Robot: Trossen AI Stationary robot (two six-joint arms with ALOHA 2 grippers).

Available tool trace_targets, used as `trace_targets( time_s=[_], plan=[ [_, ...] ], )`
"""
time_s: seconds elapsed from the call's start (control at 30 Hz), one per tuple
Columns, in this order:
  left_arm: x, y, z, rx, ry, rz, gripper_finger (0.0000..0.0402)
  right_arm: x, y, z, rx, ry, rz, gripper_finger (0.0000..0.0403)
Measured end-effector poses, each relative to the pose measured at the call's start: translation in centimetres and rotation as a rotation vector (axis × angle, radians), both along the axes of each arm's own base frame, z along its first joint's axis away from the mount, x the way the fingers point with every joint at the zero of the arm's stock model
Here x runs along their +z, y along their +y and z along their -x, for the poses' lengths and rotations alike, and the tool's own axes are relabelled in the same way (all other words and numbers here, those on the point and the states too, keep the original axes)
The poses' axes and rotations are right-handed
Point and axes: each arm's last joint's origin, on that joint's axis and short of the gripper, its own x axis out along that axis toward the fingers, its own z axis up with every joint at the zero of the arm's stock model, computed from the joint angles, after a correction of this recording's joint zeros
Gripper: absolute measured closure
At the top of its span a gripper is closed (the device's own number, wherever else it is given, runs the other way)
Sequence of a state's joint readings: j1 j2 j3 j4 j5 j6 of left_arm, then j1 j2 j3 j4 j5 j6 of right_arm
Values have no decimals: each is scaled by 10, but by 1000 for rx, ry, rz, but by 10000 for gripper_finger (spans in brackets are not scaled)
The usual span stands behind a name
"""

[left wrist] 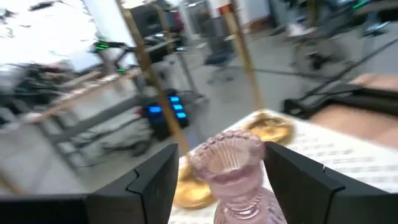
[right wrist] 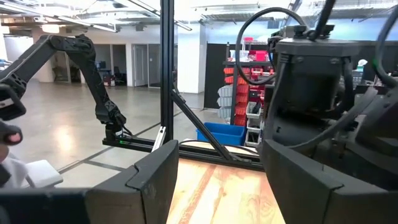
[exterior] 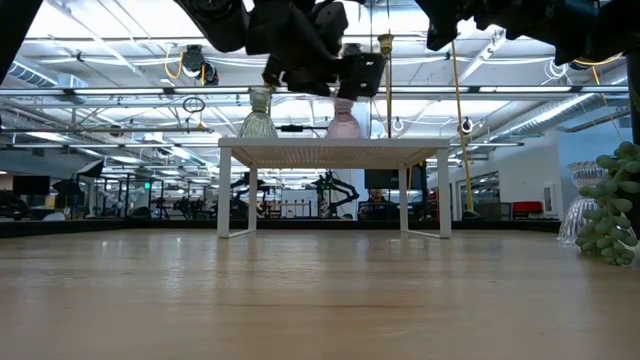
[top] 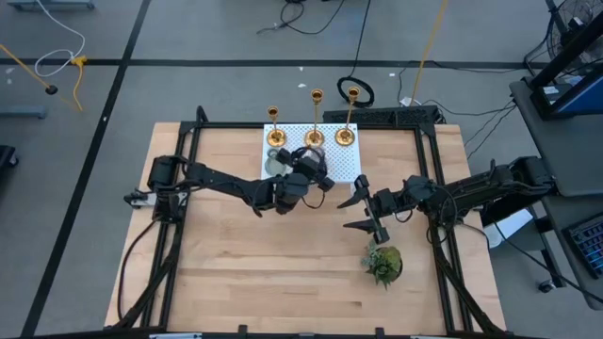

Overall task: Pick & Place candle stick holders
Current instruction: Put the pink candle holder on the shelf, then put the transparent candle holder on the shelf

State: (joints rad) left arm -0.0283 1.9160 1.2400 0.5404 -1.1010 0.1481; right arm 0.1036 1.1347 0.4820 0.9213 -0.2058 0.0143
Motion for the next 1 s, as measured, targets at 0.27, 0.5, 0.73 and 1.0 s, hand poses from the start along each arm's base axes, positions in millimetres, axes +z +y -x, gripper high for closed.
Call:
trace_targets(
  time_s=[0.27, 0.5, 0.73, 1.0],
  plan=[
    [9, -22, 4, -16, 48, -44, 163, -1, 0, 0, -1, 14, 4, 179],
    [34, -27, 19, -1, 62, -47, 163, -5, 0, -1, 1, 52, 6, 179],
    [70, -26, 60, -167, 146, 65, 163, -5, 0, -1, -5, 57, 2, 179],
    [113, -24, 126, -484, 216, 300, 163, -23, 5, -1, -103, 250, -4, 179]
  ],
)
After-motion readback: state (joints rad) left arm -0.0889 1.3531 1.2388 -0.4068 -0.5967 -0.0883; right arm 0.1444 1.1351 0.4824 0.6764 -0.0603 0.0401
